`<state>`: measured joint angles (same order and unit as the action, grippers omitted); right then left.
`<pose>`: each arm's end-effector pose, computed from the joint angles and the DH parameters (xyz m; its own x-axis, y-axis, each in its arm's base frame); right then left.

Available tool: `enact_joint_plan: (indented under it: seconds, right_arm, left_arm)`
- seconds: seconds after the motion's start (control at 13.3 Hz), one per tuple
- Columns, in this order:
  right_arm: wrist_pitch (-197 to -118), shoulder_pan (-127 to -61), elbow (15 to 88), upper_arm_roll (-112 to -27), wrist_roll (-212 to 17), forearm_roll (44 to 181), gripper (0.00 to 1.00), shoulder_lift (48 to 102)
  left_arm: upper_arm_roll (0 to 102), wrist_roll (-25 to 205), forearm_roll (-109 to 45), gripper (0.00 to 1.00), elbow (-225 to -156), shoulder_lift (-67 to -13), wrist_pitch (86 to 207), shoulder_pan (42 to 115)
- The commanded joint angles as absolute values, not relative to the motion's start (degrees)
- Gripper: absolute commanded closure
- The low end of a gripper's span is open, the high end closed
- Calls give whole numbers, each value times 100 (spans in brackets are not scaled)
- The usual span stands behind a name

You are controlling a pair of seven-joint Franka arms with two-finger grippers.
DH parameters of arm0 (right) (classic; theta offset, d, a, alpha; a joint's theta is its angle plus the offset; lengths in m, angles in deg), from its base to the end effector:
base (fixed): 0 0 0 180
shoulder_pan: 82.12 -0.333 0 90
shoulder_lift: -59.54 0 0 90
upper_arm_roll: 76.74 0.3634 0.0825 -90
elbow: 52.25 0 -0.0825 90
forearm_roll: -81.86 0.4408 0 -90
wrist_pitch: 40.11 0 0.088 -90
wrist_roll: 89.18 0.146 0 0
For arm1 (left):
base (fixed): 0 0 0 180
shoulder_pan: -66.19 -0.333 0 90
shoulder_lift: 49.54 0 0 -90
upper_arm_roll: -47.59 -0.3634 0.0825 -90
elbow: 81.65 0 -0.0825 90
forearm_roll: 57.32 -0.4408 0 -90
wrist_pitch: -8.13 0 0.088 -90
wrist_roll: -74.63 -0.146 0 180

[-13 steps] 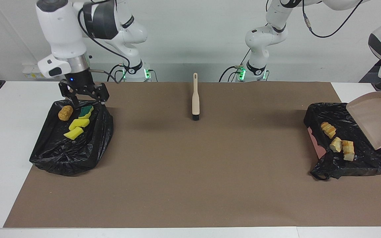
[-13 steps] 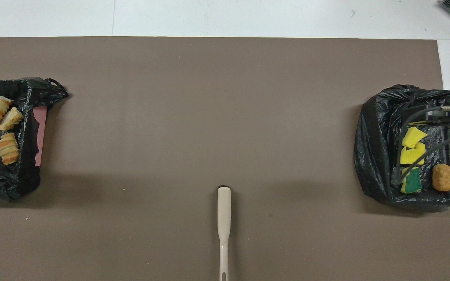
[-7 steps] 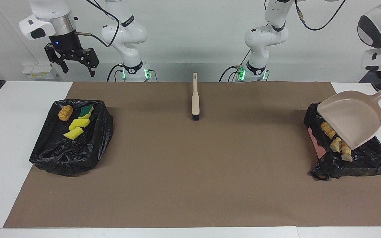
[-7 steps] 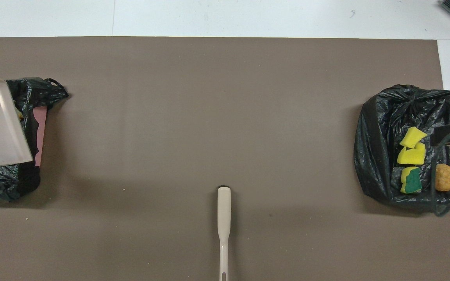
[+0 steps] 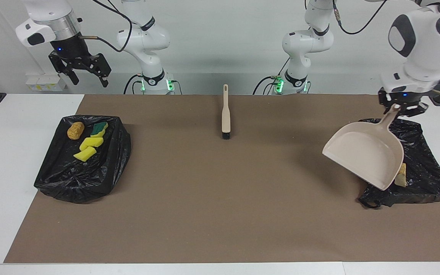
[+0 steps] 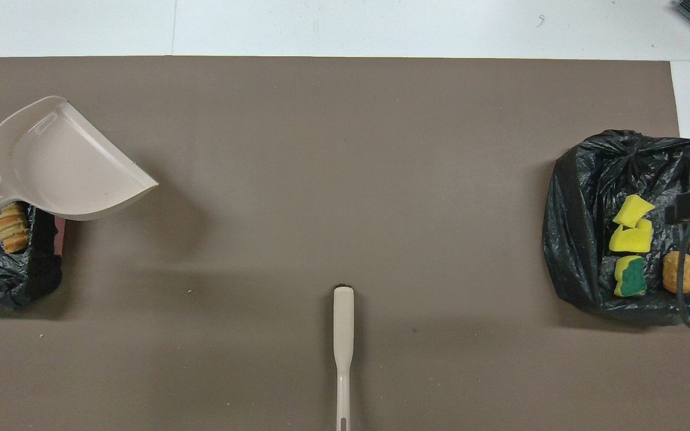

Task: Sweep and dump trash in bin
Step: 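Bring the empty dustpan back toward the table center with the left gripper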

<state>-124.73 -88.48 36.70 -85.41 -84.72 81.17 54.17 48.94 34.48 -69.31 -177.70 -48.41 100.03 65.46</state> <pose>0.5672 -0.0294 0.6888 0.9928 -0.1186 0.0169 -0.1185 -0.9929 -0.0035 0.6122 0.0232 0.5711 0.7374 -0.6441 -0.2035 -0.6698 -0.7361 -0.0974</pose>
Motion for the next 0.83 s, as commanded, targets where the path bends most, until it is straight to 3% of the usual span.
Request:
enact_joint_plan:
  seconds: [0.0, 0.23, 0.68, 0.75]
  right_arm:
    - [-12563, -8704, 3810, -8404, -8698, 8222, 0, 5330]
    - [-12572, -8765, 3818, -8422, -8680, 8204, 0, 5330]
    - [-12572, -8765, 3818, -8422, -8716, 8187, 0, 5330]
    - [-12572, -8765, 3836, -8422, -8707, 8178, 0, 5330]
  left_arm:
    - [4803, 5258, -6543, 100, -18220, -5112, 10296, 7101]
    - [4803, 7062, -6085, 100, -18465, -5077, 10804, 7733]
    - [4803, 8998, -5584, 100, -18466, -4533, 11833, 9087]
    - [4794, 9384, -5583, 100, -18370, -4218, 12008, 9376]
